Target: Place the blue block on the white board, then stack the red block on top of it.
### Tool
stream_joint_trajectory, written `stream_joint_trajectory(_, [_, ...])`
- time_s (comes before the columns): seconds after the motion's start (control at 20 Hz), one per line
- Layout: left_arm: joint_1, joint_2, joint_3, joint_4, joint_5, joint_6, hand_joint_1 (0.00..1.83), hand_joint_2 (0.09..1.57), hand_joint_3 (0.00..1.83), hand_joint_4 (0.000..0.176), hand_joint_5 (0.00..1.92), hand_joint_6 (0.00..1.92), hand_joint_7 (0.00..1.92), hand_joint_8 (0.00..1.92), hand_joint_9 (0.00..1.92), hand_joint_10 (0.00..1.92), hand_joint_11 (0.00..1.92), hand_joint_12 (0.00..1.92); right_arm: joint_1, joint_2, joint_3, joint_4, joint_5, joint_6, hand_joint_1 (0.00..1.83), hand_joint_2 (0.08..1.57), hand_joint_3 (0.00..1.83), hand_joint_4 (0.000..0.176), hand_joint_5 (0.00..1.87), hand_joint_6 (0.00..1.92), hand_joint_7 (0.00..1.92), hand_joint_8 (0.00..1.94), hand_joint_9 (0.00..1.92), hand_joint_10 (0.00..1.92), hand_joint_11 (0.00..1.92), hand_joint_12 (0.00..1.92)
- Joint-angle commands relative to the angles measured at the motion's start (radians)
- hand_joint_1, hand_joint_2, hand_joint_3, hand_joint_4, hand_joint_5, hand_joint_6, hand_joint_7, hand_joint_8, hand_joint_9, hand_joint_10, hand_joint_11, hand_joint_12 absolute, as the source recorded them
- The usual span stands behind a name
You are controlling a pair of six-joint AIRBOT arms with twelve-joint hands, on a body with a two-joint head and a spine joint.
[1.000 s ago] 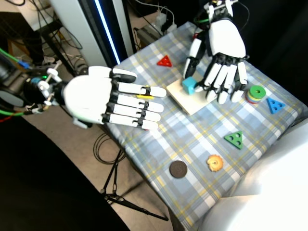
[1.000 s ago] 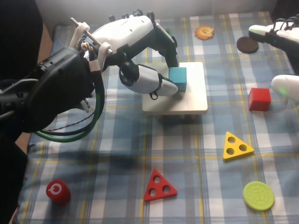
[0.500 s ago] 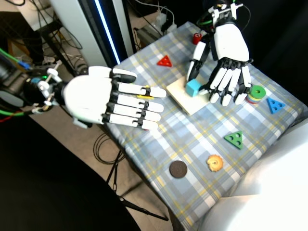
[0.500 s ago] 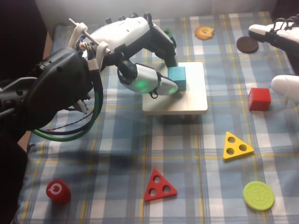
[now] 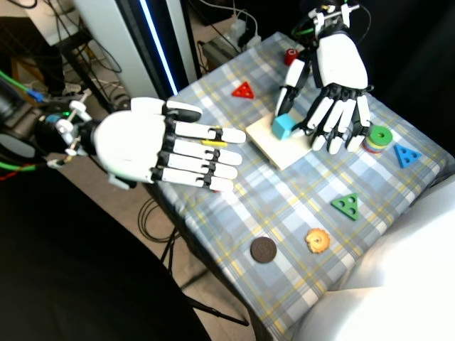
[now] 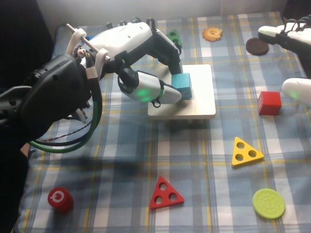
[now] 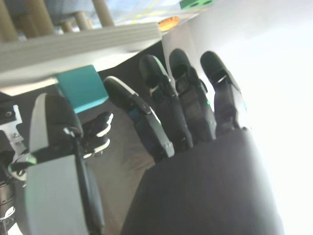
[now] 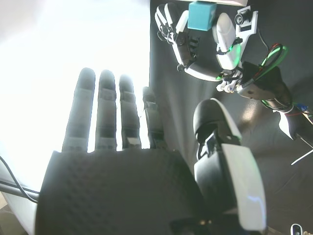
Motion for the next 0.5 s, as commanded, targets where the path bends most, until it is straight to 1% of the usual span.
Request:
stream_joint_trajectory(0.0, [-0.003, 0.007, -0.003, 0.017, -0.098, 0.000, 1.02, 1.10, 0.00, 0.176, 1.00, 0.94, 0.80, 0.00, 0.53, 0.00, 0.00, 0.77, 0.004, 0.001, 0.004, 0.019, 0.123, 0.008, 0.06, 1.35, 0.00, 0.082, 0.11, 0.00, 0.25, 0.00, 0.24, 0.00, 0.20, 0.04])
stream_joint_trajectory(0.05, [-0.001, 0.011, -0.008, 0.017, -0.102, 0.000, 1.03, 1.09, 0.00, 0.176, 1.01, 0.92, 0.80, 0.00, 0.53, 0.00, 0.00, 0.78, 0.004, 0.001, 0.004, 0.020, 0.123, 0.008, 0.06, 1.35, 0.00, 0.078, 0.11, 0.00, 0.24, 0.00, 0.23, 0.00, 0.20, 0.04])
stream_joint_trajectory(0.1, [-0.001, 0.013, -0.009, 0.018, -0.103, 0.000, 1.03, 1.09, 0.00, 0.176, 1.01, 0.92, 0.80, 0.00, 0.53, 0.00, 0.00, 0.78, 0.004, 0.001, 0.004, 0.020, 0.123, 0.008, 0.06, 1.35, 0.00, 0.078, 0.11, 0.00, 0.24, 0.00, 0.23, 0.00, 0.20, 0.04])
stream_joint_trajectory(0.15, [-0.001, 0.015, -0.011, 0.018, -0.104, 0.000, 1.02, 1.10, 0.00, 0.176, 0.99, 0.95, 0.77, 0.00, 0.51, 0.00, 0.00, 0.76, 0.004, 0.001, 0.004, 0.020, 0.123, 0.008, 0.06, 1.36, 0.00, 0.071, 0.10, 0.00, 0.23, 0.00, 0.23, 0.00, 0.20, 0.04])
stream_joint_trajectory(0.2, [-0.001, 0.017, -0.013, 0.019, -0.105, 0.000, 1.02, 1.10, 0.00, 0.176, 0.99, 0.95, 0.77, 0.00, 0.51, 0.00, 0.00, 0.76, 0.004, 0.001, 0.004, 0.020, 0.123, 0.008, 0.06, 1.36, 0.00, 0.071, 0.10, 0.00, 0.23, 0.00, 0.23, 0.00, 0.20, 0.04])
stream_joint_trajectory(0.25, [-0.001, 0.019, -0.015, 0.020, -0.106, 0.000, 0.96, 1.04, 0.00, 0.093, 0.85, 0.35, 0.74, 0.00, 0.50, 0.01, 0.00, 0.73, 0.004, 0.001, 0.004, 0.020, 0.123, 0.008, 0.08, 1.36, 0.00, 0.068, 0.11, 0.00, 0.23, 0.00, 0.23, 0.00, 0.20, 0.04])
stream_joint_trajectory(0.3, [-0.001, 0.021, -0.017, 0.021, -0.108, 0.000, 0.94, 1.02, 0.00, 0.085, 0.84, 0.11, 0.73, 0.00, 0.50, 0.00, 0.00, 0.73, 0.004, 0.000, 0.004, 0.020, 0.123, 0.008, 0.08, 1.35, 0.00, 0.074, 0.10, 0.00, 0.23, 0.00, 0.23, 0.00, 0.20, 0.04])
stream_joint_trajectory(0.35, [-0.001, 0.022, -0.018, 0.021, -0.110, 0.000, 0.91, 1.00, 0.00, 0.097, 0.78, 0.01, 0.68, 0.00, 0.48, 0.00, 0.00, 0.69, 0.004, 0.000, 0.003, 0.020, 0.123, 0.008, 0.08, 1.36, 0.00, 0.074, 0.10, 0.00, 0.24, 0.00, 0.23, 0.00, 0.20, 0.04])
stream_joint_trajectory(0.4, [-0.001, 0.023, -0.019, 0.021, -0.112, 0.000, 0.90, 1.00, 0.00, 0.104, 0.76, 0.00, 0.67, 0.00, 0.48, 0.00, 0.00, 0.69, 0.004, 0.000, 0.003, 0.020, 0.123, 0.008, 0.10, 1.36, 0.00, 0.072, 0.11, 0.00, 0.24, 0.00, 0.24, 0.00, 0.21, 0.04])
stream_joint_trajectory(0.45, [-0.001, 0.024, -0.020, 0.022, -0.112, 0.000, 0.89, 0.99, 0.00, 0.109, 0.73, 0.00, 0.66, 0.00, 0.47, 0.00, 0.00, 0.68, 0.004, 0.000, 0.003, 0.020, 0.123, 0.008, 0.10, 1.34, 0.00, 0.082, 0.11, 0.00, 0.24, 0.00, 0.23, 0.00, 0.21, 0.04])
